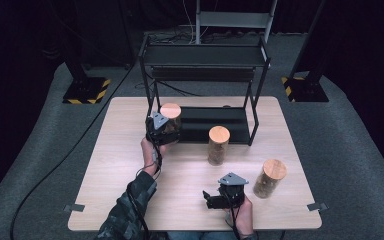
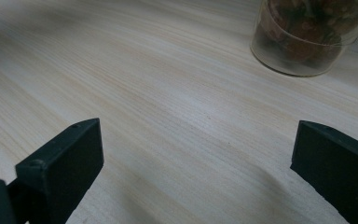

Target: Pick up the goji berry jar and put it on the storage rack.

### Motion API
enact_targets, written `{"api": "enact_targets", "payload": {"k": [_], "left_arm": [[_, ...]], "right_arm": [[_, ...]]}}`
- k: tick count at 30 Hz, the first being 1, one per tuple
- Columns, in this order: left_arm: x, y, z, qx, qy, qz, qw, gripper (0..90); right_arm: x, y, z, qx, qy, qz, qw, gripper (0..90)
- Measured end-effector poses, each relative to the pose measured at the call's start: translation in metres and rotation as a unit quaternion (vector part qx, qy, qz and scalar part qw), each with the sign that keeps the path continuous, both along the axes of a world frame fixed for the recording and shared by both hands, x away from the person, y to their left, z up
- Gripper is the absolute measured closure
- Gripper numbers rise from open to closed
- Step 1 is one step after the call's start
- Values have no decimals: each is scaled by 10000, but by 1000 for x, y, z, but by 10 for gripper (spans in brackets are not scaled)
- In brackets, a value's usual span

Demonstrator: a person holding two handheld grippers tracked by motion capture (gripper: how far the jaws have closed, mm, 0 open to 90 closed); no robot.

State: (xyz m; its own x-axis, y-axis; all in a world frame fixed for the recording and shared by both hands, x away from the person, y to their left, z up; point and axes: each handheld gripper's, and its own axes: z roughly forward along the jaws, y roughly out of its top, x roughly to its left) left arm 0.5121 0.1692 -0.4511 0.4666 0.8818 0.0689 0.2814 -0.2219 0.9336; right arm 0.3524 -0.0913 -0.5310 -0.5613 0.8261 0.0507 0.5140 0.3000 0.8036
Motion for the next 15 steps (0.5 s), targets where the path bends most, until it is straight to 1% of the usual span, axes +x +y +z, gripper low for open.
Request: {"api": "enact_targets", "payload": {"k": [3,7,14,15], "left_arm": [[2,-1,-1,-2,9,15,10000,245],[5,-3,-3,53,19,18,10000,245],[10,-4,-7,-31,68,74,9999,245],[11,-4,-7,-11,79,74,9999,245]], "right_arm": [[0,0,0,-5,5,0,10000,13],[0,0,0,-7,-4,1,10000,13],[0,0,0,-11,-5,-2,10000,13],[0,0,0,-10,-5,1,10000,13]]}}
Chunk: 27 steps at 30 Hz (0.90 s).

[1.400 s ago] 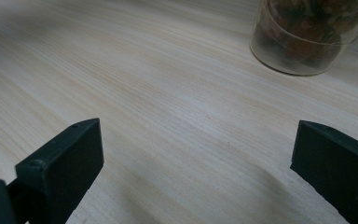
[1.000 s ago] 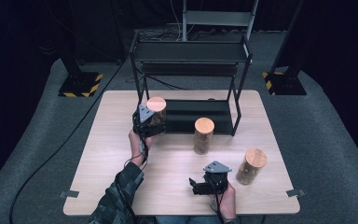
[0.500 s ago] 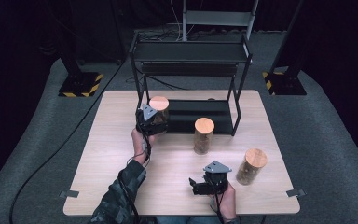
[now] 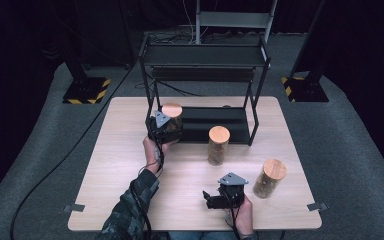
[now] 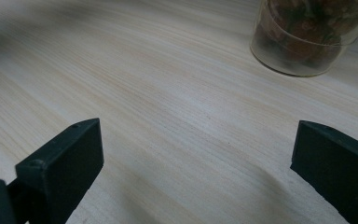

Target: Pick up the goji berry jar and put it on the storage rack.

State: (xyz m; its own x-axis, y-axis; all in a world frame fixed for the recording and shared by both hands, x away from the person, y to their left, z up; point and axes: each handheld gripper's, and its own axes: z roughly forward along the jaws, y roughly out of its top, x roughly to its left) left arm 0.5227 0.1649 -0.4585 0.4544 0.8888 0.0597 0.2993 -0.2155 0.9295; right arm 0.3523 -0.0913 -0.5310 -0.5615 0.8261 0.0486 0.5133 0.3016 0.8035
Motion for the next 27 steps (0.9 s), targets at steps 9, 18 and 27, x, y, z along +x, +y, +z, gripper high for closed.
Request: {"api": "enact_targets", "payload": {"k": [9,18,27], "left_arm": [[5,-4,0,6,-24,19,10000,245],[11,-6,-3,-29,46,34,10000,245],[17,-10,-7,63,111,26,9999,245]], "right_arm": [[0,0,0,3,-2,6,10000,13],[0,0,0,22,-11,14,10000,13],[0,0,0,33,-14,15,10000,13]]}}
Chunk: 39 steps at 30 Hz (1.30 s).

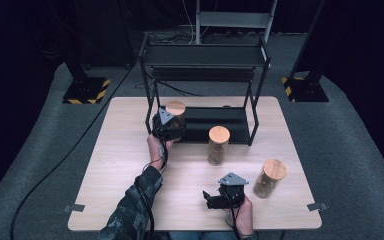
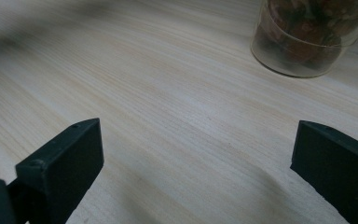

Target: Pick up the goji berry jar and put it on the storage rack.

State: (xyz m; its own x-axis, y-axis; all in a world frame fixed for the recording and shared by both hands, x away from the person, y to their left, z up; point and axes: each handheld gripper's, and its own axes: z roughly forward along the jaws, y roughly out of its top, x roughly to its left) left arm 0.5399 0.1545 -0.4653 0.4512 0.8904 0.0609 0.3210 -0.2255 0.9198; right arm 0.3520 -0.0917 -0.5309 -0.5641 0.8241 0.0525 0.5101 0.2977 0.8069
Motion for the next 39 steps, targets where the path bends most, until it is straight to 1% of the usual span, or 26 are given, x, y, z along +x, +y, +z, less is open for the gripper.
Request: {"api": "enact_targets", "payload": {"k": [2,8,10,17,20,22,28,31,33,35,37,39], "left_arm": [[1,0,-1,44,12,10,10000,245],[5,0,-3,21,25,48,10000,245],[6,0,-3,50,-14,69,10000,245],[12,1,-5,49,29,101,9999,245],[14,0,-6,-16,19,116,9999,245],[15,-1,-6,8,20,114,9999,245],[18,-3,-8,-124,90,112,9998,245],[19,-4,-9,-107,110,95,9998,245],[19,-4,-11,-140,126,111,9998,245],[20,-4,-13,-187,153,123,9996,245],[21,-3,-14,-287,185,127,9993,245],[21,-2,-16,-319,193,143,9992,245]], "right_arm": [[0,0,0,14,-2,-4,10000,13],[0,0,0,14,-15,1,10000,13],[0,0,0,14,-15,5,10000,13],[0,-1,0,17,-13,0,10000,13],[0,0,0,15,-17,-3,10000,13],[0,0,0,20,-16,-5,10000,13],[-1,0,0,28,-25,-11,10000,13],[-1,0,0,34,-29,-11,10000,13],[-1,0,0,36,-32,-10,10000,13],[-1,-1,0,36,-34,-9,10000,13],[-1,0,0,30,-46,-15,10000,13],[-1,0,0,25,-56,-6,10000,13]]}}
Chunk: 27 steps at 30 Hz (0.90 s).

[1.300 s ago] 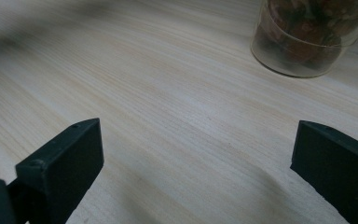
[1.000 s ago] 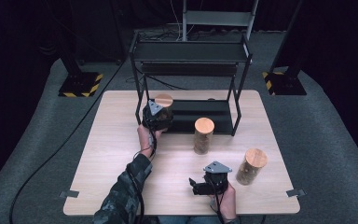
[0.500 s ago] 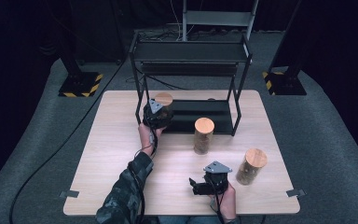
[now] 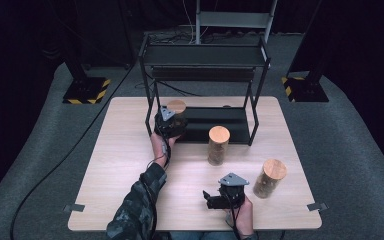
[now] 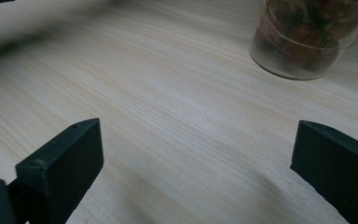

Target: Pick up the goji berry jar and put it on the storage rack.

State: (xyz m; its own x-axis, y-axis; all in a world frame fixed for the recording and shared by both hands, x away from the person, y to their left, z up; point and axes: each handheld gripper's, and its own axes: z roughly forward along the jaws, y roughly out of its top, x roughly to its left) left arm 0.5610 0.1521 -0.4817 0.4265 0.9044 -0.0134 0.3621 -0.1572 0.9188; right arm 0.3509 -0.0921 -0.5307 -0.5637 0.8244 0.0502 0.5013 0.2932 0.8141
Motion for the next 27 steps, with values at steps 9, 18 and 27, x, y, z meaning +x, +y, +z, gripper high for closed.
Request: {"api": "enact_targets", "payload": {"k": [9,18,27], "left_arm": [[0,4,-4,-126,-68,-68,9999,244],[-1,3,-4,-134,-75,-42,9999,244],[-1,2,-3,-111,-44,-29,9999,244]], "right_arm": [[0,0,0,-20,-26,-20,10000,13],[-1,0,0,-35,-51,-45,10000,13],[-1,0,0,-37,-46,-33,10000,13]]}}
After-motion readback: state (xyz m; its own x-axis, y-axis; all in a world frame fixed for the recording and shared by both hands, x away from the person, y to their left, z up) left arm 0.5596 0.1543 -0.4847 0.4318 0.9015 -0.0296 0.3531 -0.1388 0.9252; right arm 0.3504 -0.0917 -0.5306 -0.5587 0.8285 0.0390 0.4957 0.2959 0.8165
